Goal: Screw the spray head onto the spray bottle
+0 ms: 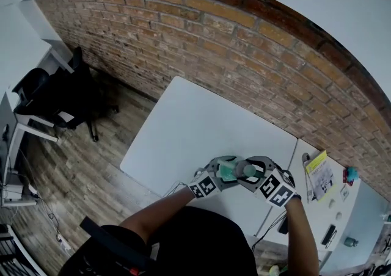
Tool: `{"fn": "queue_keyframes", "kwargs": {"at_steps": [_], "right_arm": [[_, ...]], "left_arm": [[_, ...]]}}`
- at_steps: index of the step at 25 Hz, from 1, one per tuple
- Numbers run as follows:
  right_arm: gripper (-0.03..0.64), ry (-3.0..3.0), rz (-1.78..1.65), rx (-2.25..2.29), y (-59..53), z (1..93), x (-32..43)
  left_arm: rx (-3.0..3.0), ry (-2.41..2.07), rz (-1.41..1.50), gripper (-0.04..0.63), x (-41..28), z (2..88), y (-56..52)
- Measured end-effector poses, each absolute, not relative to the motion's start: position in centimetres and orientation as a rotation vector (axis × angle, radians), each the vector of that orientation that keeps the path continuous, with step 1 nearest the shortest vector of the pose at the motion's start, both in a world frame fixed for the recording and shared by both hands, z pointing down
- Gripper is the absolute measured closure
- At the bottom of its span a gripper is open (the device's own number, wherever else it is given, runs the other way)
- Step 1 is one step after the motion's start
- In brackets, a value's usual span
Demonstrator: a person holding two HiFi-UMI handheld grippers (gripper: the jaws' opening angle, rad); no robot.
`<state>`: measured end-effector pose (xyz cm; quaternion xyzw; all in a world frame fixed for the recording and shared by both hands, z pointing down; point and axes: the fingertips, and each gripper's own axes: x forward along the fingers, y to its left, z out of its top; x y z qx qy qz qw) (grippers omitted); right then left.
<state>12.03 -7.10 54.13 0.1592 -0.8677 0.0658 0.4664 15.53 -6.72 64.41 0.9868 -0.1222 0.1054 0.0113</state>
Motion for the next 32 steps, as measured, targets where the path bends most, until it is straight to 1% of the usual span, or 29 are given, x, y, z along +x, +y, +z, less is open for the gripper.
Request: {"fn": "queue_keyframes", "kwargs": {"at_steps": [8,12,20,25,32], "right_arm": [[0.347,-2.125,0.100,0.087,-6.7,54.2,11.9],[0.348,-2.113,0.102,0.056,-6.6,54.2,11.9],[0.347,-2.142,0.219,0.306,-6.4,53.1,13.1],[0.348,-2.138,0.333,0.608,-6.7,51.7,13.2],[0.348,-1.998,0.269,0.811,-7.6,53.5,12.8]], "left_arm": [[3.086,-0.382,0.309,0.199,15.6,63.8,-6.8],[3.070,-0.389,0.313,0.201,15.7,64.2,-6.7],[3.072,-0.387,0.307,0.199,15.5,64.2,-6.7],[3.074,-0.390,0.308,0.199,15.6,64.3,-6.7],[3.073,-0.390,0.316,0.199,15.7,64.3,-6.7]]}}
